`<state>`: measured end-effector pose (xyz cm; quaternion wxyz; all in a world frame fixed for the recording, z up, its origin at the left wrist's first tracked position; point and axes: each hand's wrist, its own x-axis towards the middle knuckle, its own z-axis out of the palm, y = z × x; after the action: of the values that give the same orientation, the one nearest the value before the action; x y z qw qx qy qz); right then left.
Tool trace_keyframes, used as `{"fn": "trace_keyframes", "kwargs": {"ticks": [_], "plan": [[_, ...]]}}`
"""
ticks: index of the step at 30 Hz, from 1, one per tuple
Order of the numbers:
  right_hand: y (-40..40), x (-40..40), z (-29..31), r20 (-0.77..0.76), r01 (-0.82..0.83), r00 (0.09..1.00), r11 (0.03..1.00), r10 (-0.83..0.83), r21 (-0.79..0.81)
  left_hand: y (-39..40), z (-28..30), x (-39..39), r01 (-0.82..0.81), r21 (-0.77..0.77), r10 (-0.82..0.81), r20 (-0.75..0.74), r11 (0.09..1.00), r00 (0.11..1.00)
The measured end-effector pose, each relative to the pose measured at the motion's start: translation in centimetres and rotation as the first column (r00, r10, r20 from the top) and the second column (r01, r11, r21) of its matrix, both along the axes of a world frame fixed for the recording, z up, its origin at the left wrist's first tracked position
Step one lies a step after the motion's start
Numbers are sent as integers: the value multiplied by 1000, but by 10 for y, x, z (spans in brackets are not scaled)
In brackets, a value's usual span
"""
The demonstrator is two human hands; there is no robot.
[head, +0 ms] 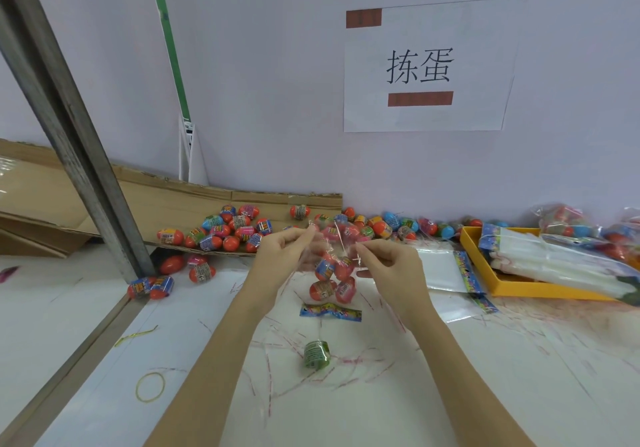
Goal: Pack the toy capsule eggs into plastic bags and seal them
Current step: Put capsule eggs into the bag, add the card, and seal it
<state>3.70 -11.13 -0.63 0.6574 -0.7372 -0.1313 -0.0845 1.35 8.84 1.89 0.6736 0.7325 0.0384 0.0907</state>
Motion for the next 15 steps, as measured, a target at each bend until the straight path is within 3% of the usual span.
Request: {"fn": "trace_keyframes", "kwargs": {"ticks": [4, 15], "plan": [[-3, 2, 1, -17, 19, 1000, 1000, -19, 5, 7, 0, -1, 132, -61, -133, -15, 989, 991], [-8, 4, 5, -25, 35, 999, 998, -33, 53, 10, -9, 3, -18, -101, 22, 37, 995, 999]]}}
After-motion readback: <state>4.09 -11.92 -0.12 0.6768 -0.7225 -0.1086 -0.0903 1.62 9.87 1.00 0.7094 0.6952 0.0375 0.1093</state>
